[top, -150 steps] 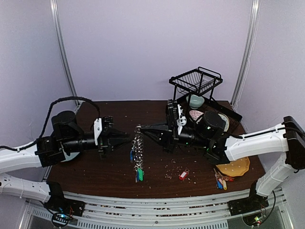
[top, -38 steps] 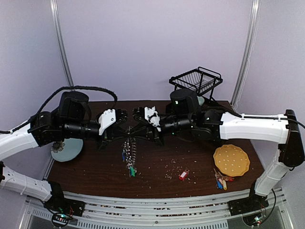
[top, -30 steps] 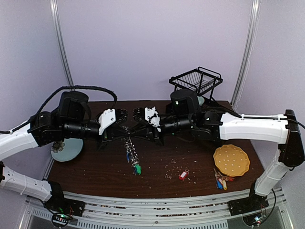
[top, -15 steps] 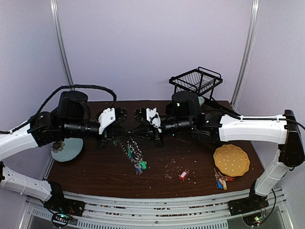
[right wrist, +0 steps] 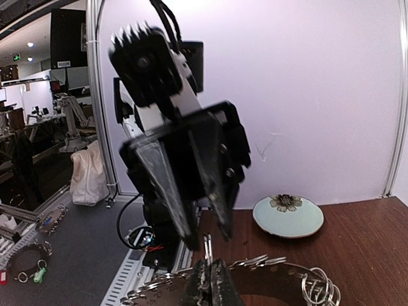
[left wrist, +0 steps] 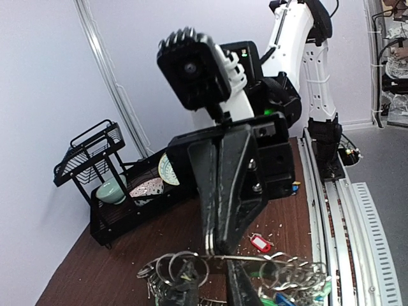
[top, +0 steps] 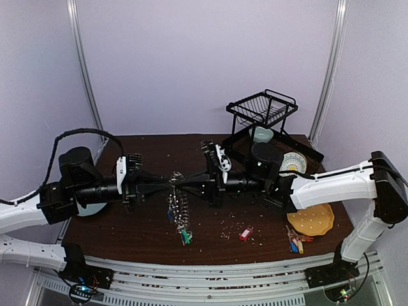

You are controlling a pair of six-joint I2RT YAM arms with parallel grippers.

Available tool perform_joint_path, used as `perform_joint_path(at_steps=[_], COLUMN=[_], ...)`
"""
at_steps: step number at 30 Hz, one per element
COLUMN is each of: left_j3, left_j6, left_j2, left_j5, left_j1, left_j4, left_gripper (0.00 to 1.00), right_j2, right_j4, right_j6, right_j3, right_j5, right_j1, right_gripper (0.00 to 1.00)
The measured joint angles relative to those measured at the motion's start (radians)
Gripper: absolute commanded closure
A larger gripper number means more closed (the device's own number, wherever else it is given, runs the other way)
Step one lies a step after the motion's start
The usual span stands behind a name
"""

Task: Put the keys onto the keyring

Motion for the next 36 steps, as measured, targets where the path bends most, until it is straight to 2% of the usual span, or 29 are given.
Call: perform_joint_path(at_steps=[4,14,20,22,23,27,30,32,36], left_j3=[-0.05,-0.051,-0.08,-0.09,-0.093,-0.1,-0.1,-0.1,-0.1], left_j6=[-0.052,-0.106,-0.152,-0.165,-0.171,-0.184,-0.198,-0.201,-0.203], left_j2=[0.011,0.021,0.034,0.035,0.035,0.039,0.039,0.04,0.041], left_j5=[0.026,0.044,0.045,0.045,0.047,0.049,0.052,0.055,0.058], left_j1=[0.0,0.0,0.0,0.0,0.0,0.0,0.0,0.0,0.0], left_j4=[0.1,0.208,0.289,0.315,0.325,0.35,0.355,0.354,0.354], left_gripper=[0.89,0.82,0.9,0.98,0.98,0.89,0.99,0.96,1.0], right_j2=[0.0,0.0,0.0,0.0,0.0,-0.001,-0.006,-0.008,-0.015], right_j4=[0.108,0.198,0.193,0.192,0.192,0.19,0.175,0.169,0.153], right_j6=[0.051,0.056,0.046,0.042,0.04,0.023,0.011,0.003,-0.016], right_j3=[-0.024,-0.024,-0.024,-0.024,-0.024,-0.024,-0.024,-0.024,-0.024], right_j5=[0.031,0.074,0.082,0.087,0.09,0.099,0.1,0.101,0.103], right_j1=[0.028,0.044,0.047,0.047,0.048,0.048,0.049,0.049,0.051], right_gripper=[1.0,1.0,1.0,1.0,1.0,1.0,1.0,1.0,1.0])
